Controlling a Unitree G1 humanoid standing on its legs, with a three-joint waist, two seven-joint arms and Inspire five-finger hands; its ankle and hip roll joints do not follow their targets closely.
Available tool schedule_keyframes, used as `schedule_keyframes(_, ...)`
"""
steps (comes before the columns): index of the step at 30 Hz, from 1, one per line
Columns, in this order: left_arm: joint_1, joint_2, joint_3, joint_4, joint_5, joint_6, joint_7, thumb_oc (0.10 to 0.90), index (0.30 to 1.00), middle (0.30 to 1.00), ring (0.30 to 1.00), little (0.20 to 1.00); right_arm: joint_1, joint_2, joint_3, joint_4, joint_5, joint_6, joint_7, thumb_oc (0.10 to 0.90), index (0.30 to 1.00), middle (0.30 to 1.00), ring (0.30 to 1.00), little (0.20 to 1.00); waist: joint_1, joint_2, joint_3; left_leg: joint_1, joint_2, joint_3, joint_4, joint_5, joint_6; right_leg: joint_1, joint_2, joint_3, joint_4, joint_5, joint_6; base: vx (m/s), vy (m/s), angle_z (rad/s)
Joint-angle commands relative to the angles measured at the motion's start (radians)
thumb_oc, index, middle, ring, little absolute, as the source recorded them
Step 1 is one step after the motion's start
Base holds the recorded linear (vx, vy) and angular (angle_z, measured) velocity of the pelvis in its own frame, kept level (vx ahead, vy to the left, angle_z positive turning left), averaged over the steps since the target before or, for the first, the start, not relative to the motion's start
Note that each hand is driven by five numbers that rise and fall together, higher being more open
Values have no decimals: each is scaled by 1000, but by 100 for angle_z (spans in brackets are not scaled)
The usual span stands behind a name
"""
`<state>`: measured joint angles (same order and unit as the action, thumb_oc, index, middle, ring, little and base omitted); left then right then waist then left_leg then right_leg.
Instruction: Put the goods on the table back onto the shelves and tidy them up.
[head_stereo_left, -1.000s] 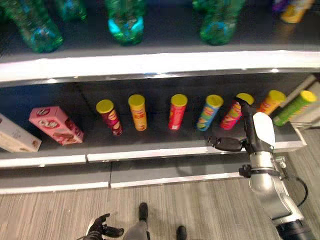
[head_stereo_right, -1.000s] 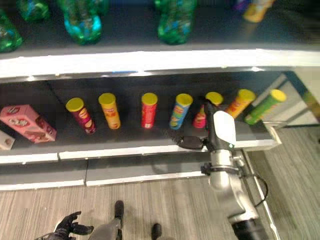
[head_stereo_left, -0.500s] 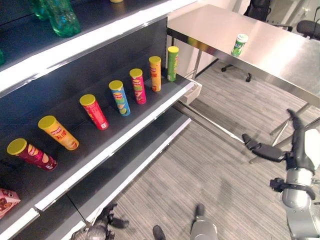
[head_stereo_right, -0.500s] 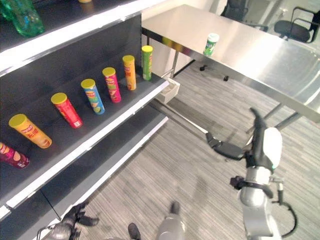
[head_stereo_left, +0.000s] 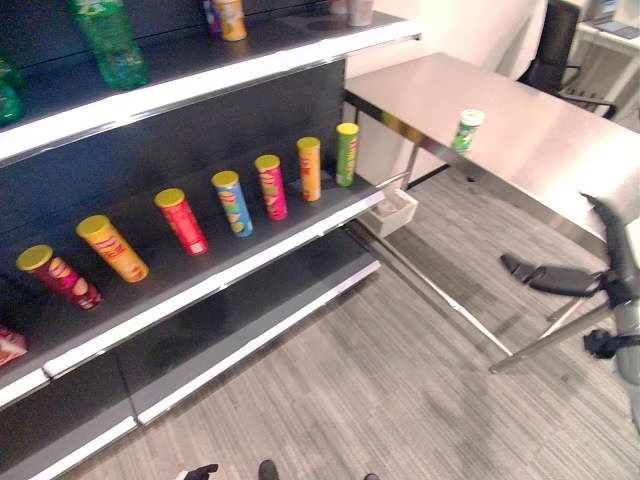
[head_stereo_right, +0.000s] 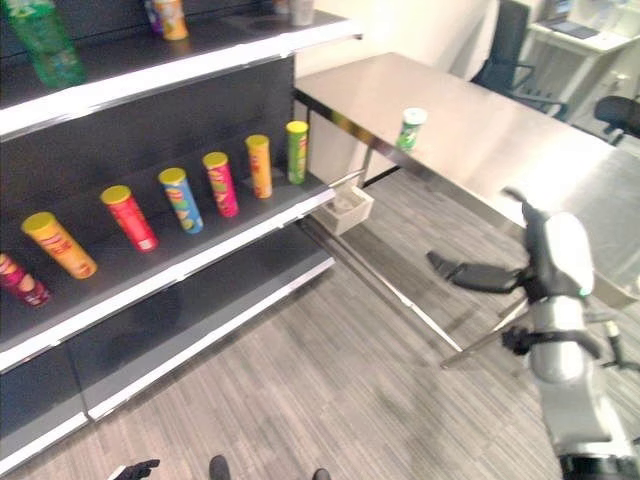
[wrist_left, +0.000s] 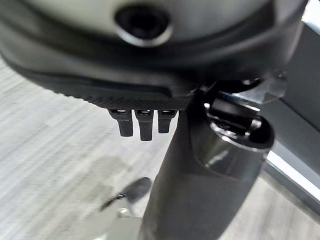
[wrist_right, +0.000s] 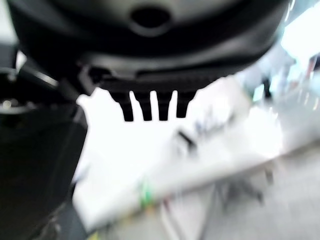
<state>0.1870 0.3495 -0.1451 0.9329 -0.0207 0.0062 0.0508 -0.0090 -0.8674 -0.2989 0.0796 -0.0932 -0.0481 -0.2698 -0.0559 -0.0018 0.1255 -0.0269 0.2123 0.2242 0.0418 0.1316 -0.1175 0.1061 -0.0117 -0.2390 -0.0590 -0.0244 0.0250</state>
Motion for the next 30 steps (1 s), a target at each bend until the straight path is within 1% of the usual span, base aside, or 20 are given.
schedule_keyframes(1, -101, 16, -13, -89, -40, -32, -32, 800, 900, 900, 900, 900, -92, -54, -14, -61, 40, -64, -57, 800, 900, 900, 900, 900, 29, -18, 45, 35, 89, -24, 225, -110, -28, -40, -60, -4, 13, -1, 75, 18, -93, -11)
schedule_keyframes(6, -101, 16, -13, -89, -40, -32, -32, 800, 900, 900, 900, 900, -92, -54, -13, -61, 40, -64, -57, 800, 900, 900, 900, 900, 29, -18, 44, 34, 89, -25, 226, -110, -28, -40, -60, -5, 13, -2, 75, 50, -57, -12)
schedule_keyframes(7, -138, 11, -65, -105, -44, -36, -42, 800, 900, 900, 900, 900, -158, -108, -3, -19, 131, -75, -56, 800, 900, 900, 900, 900, 70, -46, 83, -152, -106, -98, 246, -172, 39, 7, -36, 13, -10, -21, 63, 299, -274, 85)
schedule_keyframes(8, -144, 11, -73, -105, -41, -40, -42, 800, 900, 900, 900, 900, -169, -118, 2, -11, 131, -78, -64, 800, 900, 900, 900, 900, 72, -40, 76, -193, -134, -86, 184, -120, 40, 8, -27, 12, -12, -23, 65, 602, -177, 84)
schedule_keyframes(9, -151, 3, -73, -78, -42, -44, -33, 800, 900, 900, 900, 900, -258, -139, 74, 1, 115, -84, -77, 800, 900, 900, 900, 900, 103, -15, 51, -163, -181, -55, -12, -37, 47, 35, 7, 42, 5, -68, 72, 512, 199, 60)
schedule_keyframes(11, -141, 0, -62, -54, -35, -46, -18, 800, 900, 900, 900, 900, -297, -138, 100, -9, 100, -81, -71, 800, 900, 900, 900, 900, 103, -24, 21, -100, -195, -39, -58, -37, 57, 46, -20, 44, 51, -93, 84, 457, 212, -89)
schedule_keyframes(12, -142, 1, -57, -34, -40, -45, -16, 800, 900, 900, 900, 900, -312, -138, 110, -7, 94, -81, -67, 800, 900, 900, 900, 900, 104, -27, 8, -68, -197, -21, -73, -51, 70, 35, -36, 42, 124, -109, 91, 209, 107, -205)
schedule_keyframes(14, -146, 2, -50, -21, -38, -43, -15, 800, 900, 900, 900, 900, -319, -136, 115, -4, 86, -80, -67, 800, 900, 900, 900, 900, 104, -29, 10, -47, -198, -10, -78, -65, 81, 9, -47, 40, 201, -124, 102, 147, 112, -168)
schedule_keyframes(15, -145, 5, -44, -13, -37, -41, -9, 800, 900, 900, 900, 900, -332, -134, 119, -9, 71, -76, -65, 800, 900, 900, 900, 900, 99, -25, 20, -4, -196, 0, -85, -88, 98, -52, -72, 18, 348, -92, 138, 108, 120, -23)
schedule_keyframes(16, -145, 4, -43, -13, -37, -42, -9, 800, 900, 900, 900, 900, -336, -134, 121, -8, 70, -75, -65, 800, 900, 900, 900, 900, 101, -28, 21, -4, -200, 4, -87, -88, 100, -62, -78, 22, 367, -101, 141, 82, 111, 2)
schedule_keyframes(17, -142, 6, -39, -10, -41, -41, -5, 800, 900, 900, 900, 900, -345, -132, 127, -11, 60, -71, -64, 800, 900, 900, 900, 900, 95, -30, 35, 26, -206, 12, -89, -104, 114, -97, -109, 5, 454, -58, 167, 28, 72, -14)
schedule_keyframes(18, -142, 8, -37, -13, -42, -40, 1, 800, 900, 900, 900, 900, -351, -131, 131, -14, 53, -71, -62, 800, 900, 900, 900, 900, 92, -23, 43, 40, -201, 17, -90, -110, 124, -131, -125, -12, 516, -10, 177, 57, 100, -25)
schedule_keyframes(19, -139, 14, -39, -16, -43, -40, 2, 800, 900, 900, 900, 900, -356, -130, 134, -12, 51, -71, -66, 800, 900, 900, 900, 900, 89, -16, 49, 51, -197, 22, -91, -115, 131, -157, -141, -27, 583, 9, 182, 74, 95, -16)
schedule_keyframes(21, -128, 17, -40, -19, -35, -37, -2, 800, 900, 900, 900, 900, -347, -125, 125, -7, 33, -67, -79, 800, 900, 900, 900, 900, 90, -11, 52, 83, -196, 31, -111, -129, 138, -193, -206, -63, 640, 31, 177, 120, 55, 8)
schedule_keyframes(22, -126, 21, -38, -23, -32, -37, -2, 800, 900, 900, 900, 900, -337, -124, 112, -14, 31, -65, -82, 800, 900, 900, 900, 900, 90, -16, 55, 95, -198, 30, -113, -141, 133, -194, -258, -85, 614, 17, 174, 125, -54, 26)
schedule_keyframes(24, -133, 25, -35, -16, -23, -39, -4, 800, 900, 900, 900, 900, -327, -125, 86, -14, 23, -61, -95, 800, 900, 900, 900, 900, 99, -12, 45, 92, -185, 19, -109, -159, 115, -180, -328, -120, 457, 8, 158, 150, -187, 25)
schedule_keyframes(25, -136, 24, -36, -7, -17, -41, -2, 800, 900, 900, 900, 900, -312, -134, 61, -16, 14, -52, -106, 800, 900, 900, 900, 900, 95, -18, 38, 91, -182, -4, -103, -174, 97, -170, -355, -103, 277, 56, 170, 208, -268, 23)
schedule_keyframes(26, -138, 21, -31, -2, -15, -43, -1, 800, 900, 900, 900, 900, -299, -138, 42, -16, 12, -46, -116, 800, 900, 900, 900, 900, 89, -26, 35, 98, -181, -14, -99, -185, 88, -170, -358, -73, 191, 95, 185, 157, -207, 30)
schedule_keyframes(27, -139, 21, -32, -2, -15, -43, 0, 800, 900, 900, 900, 900, -297, -137, 39, -17, 11, -45, -116, 800, 900, 900, 900, 900, 90, -27, 33, 93, -182, -13, -98, -182, 89, -169, -357, -75, 180, 104, 184, 124, -140, 66)
schedule_keyframes(30, -123, 25, 0, 1, -10, -43, 5, 800, 900, 900, 900, 900, -237, -133, -14, -22, -2, -31, -125, 800, 900, 900, 900, 900, 80, -57, 23, 125, -160, -40, -88, -209, 58, -201, -392, 26, 59, 234, 233, 201, -252, 72)
